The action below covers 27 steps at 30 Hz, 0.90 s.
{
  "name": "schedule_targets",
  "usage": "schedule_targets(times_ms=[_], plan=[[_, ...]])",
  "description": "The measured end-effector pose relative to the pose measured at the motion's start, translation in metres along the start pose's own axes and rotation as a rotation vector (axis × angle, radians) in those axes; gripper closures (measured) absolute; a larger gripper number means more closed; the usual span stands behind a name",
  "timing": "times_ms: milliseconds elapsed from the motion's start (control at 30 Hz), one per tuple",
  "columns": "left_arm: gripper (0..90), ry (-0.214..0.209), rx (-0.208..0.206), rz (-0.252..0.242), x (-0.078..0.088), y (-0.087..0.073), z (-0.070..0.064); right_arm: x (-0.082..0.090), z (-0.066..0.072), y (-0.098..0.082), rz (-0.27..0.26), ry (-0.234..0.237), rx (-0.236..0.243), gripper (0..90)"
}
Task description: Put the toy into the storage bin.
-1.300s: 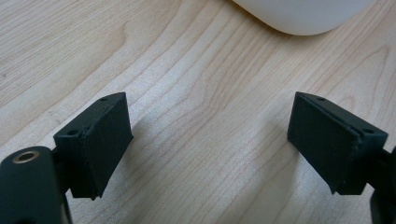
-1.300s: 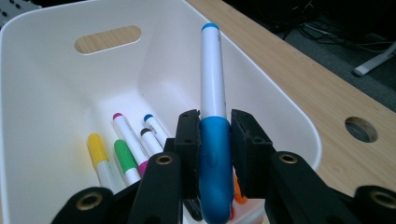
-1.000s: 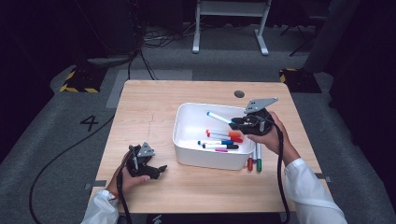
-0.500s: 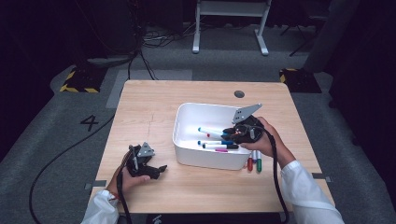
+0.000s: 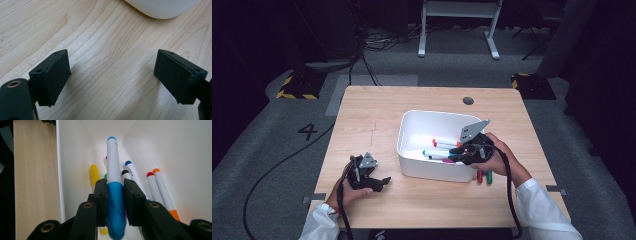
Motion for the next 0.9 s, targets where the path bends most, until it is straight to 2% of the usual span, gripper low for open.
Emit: schedule_targets(times_ms=[133,200,233,367,467,567,633,733,800,833,900], plan=[[13.8,-0.001,0.0,0.002,0.0,0.0,0.0,0.001,0.0,-0.001,0.003,0.003,-0.006,73.9],[13.8,-0.001,0.0,0.001,0.0,0.0,0.0,0.001,-0.002,0.0,-0.01,-0.016,-0.012,67.4],[13.8,-0.002,0.0,0.001,0.0,0.0,0.0,0.001,-0.003,-0.001,-0.005,-0.026,-0.015,67.0],[13.7,-0.002,0.0,0.001,0.0,0.0,0.0,0.007,-0.005,0.0,-0.042,-0.043,-0.042,60.6],[13.7,0.0,0.0,0.0,0.0,0.0,0.0,0.015,-0.008,-0.001,-0.073,-0.076,-0.067,54.4],[13.7,0.0,0.0,0.0,0.0,0.0,0.0,0.028,-0.011,-0.005,-0.116,-0.119,-0.101,48.9],[13.7,0.0,0.0,0.0,0.0,0.0,0.0,0.042,-0.015,-0.011,-0.142,-0.177,-0.13,42.7],[13.8,-0.001,0.0,0.001,0.0,0.0,0.0,0.058,-0.018,-0.021,-0.177,-0.243,-0.167,38.2],[13.8,-0.001,0.0,0.001,0.0,0.0,0.0,0.069,-0.02,-0.029,-0.215,-0.26,-0.194,35.2],[13.7,0.0,0.0,0.0,0.0,0.0,0.0,0.074,-0.021,-0.034,-0.225,-0.268,-0.218,34.0],[13.8,0.001,0.0,0.0,0.0,0.0,0.0,0.082,-0.025,-0.046,-0.237,-0.286,-0.236,31.3]])
Point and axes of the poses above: each handheld gripper's, and its own axes: x roughly backward along the jaws, y roughly out of its top, z roughly to its left, the point moved 3 cm from there along -x, roughly forward along the jaws, and after that the axes turned 9 degrees about -y, right-handed, at the moved point
